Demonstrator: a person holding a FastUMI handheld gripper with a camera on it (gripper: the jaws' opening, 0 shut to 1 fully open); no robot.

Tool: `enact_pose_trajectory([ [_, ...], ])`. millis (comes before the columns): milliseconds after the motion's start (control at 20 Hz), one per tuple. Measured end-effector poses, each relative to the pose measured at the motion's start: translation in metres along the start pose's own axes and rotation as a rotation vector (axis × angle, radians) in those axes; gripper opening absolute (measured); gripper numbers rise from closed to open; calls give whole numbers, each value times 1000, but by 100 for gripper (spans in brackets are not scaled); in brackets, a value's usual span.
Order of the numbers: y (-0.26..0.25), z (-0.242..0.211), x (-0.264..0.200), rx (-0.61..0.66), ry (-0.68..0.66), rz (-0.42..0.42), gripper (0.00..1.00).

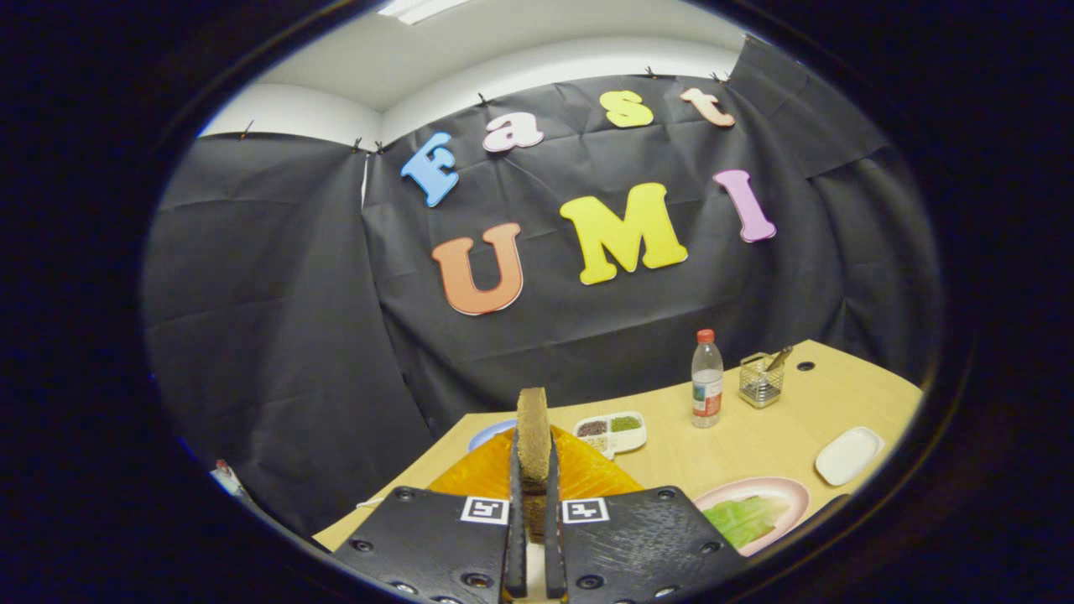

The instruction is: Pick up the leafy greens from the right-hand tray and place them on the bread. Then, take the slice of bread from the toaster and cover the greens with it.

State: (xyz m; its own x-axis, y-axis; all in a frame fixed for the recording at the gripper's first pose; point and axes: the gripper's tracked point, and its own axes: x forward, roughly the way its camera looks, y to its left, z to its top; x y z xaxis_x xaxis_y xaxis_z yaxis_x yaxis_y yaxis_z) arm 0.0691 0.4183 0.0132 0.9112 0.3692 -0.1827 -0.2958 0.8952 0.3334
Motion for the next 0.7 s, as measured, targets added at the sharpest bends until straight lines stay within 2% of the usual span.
enact_pose_trajectory([
  [500,-124,-47,-13,-51,52,-158,8],
  [700,-148,-75,-11,-8,106,-173,8],
])
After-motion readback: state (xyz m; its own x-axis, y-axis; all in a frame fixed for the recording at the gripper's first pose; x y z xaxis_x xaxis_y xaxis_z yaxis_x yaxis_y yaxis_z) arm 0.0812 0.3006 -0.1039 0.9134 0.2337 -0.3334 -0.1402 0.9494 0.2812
